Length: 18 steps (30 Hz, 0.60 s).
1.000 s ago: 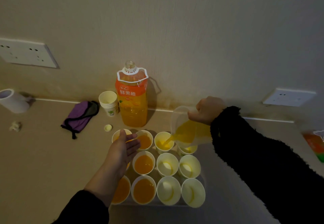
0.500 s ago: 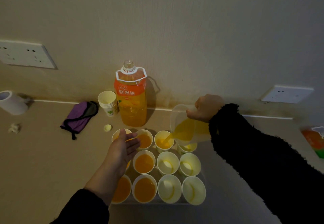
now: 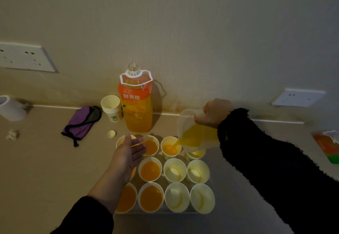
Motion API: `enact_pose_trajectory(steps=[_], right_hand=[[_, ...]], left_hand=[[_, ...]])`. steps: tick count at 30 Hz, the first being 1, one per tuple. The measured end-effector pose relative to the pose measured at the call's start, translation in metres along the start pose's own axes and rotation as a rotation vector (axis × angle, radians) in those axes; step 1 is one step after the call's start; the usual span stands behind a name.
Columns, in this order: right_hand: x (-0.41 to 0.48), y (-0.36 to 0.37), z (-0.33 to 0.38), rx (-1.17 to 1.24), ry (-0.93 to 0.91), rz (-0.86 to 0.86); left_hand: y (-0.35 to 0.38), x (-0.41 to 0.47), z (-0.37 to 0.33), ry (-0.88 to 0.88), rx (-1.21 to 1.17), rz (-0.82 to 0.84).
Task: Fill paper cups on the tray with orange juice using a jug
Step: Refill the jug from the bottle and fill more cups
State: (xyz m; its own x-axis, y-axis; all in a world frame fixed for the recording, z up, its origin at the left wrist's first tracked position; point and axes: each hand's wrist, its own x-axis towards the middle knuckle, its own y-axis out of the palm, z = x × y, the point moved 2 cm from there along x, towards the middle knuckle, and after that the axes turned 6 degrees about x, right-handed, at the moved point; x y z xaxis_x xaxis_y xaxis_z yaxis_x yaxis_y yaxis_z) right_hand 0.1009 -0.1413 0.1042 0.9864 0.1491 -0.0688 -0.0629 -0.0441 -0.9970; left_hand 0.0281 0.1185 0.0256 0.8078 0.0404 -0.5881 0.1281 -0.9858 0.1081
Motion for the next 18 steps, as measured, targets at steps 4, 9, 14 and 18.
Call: enact_pose_trajectory(steps=[4,9,14,18], right_hand=[[-0.0006,-0.0007,-0.001,0.011,0.004,0.008],[-0.0004,0.0009,-0.0007,0.013,0.001,-0.001],[-0.0008,0.0016,0.0005,0.0,-0.001,0.007],[-0.0007,0.0009,0.0004,-0.004,-0.002,0.013]], left_hand=[[0.0001,0.0002,0.0005,0.007,-0.002,0.0],[0.001,-0.0005,-0.0003,0.007,-0.006,-0.001],[-0.0005,-0.0015,-0.0001,0.011,-0.001,0.002],[-0.0008,-0.0021,-0.0001,0.008,-0.005,0.005]])
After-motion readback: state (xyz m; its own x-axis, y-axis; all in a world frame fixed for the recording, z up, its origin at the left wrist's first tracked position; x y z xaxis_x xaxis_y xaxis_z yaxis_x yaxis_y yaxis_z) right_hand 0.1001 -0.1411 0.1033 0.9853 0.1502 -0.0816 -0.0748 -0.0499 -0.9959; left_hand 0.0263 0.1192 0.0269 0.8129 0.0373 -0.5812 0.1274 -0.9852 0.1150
